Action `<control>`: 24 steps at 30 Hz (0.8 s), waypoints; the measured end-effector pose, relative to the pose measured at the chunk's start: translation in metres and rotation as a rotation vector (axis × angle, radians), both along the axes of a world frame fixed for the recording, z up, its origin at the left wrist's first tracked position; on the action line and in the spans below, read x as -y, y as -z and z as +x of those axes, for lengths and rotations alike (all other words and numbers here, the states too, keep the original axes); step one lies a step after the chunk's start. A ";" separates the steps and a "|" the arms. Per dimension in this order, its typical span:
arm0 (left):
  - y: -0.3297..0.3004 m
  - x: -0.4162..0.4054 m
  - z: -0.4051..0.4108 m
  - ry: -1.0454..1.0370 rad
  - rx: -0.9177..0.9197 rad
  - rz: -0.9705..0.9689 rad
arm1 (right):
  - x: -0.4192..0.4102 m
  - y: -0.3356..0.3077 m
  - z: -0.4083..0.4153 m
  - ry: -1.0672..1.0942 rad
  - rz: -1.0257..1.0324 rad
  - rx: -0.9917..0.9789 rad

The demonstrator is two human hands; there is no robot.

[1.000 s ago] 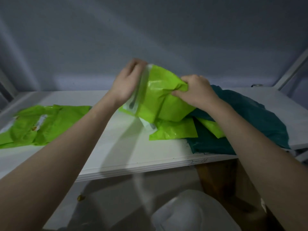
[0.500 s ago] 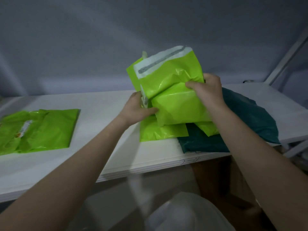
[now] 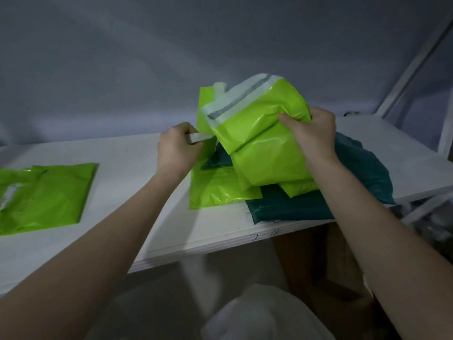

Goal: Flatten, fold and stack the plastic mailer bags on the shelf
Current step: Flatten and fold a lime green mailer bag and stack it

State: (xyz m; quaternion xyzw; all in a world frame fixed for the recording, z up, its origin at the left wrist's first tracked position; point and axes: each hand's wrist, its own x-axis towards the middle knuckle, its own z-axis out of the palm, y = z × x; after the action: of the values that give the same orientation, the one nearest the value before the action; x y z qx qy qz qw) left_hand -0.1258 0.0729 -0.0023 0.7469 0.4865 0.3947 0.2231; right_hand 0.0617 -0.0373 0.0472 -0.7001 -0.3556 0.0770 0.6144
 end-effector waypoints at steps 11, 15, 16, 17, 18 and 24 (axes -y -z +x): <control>-0.013 0.003 0.021 0.116 0.372 -0.073 | 0.023 -0.015 0.029 -0.003 0.283 -0.195; -0.042 0.017 0.038 0.186 0.591 -0.115 | 0.025 -0.021 0.024 -0.064 0.366 -0.229; -0.050 0.021 0.041 0.217 0.661 -0.145 | 0.026 -0.023 0.023 -0.074 0.385 -0.250; -0.056 0.022 0.043 0.253 0.749 -0.197 | 0.026 -0.025 0.022 -0.084 0.404 -0.273; -0.061 0.022 0.044 0.287 0.841 -0.272 | 0.027 -0.026 0.022 -0.094 0.421 -0.296; -0.054 0.011 0.040 0.450 1.153 -0.801 | 0.030 -0.028 0.023 -0.137 0.412 -0.404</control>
State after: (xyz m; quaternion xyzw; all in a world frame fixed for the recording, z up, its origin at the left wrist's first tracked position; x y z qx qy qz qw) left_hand -0.0857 0.0615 0.0514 0.3638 0.2337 0.4614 0.7747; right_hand 0.0852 -0.0669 0.0748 -0.5055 -0.2806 0.1820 0.7953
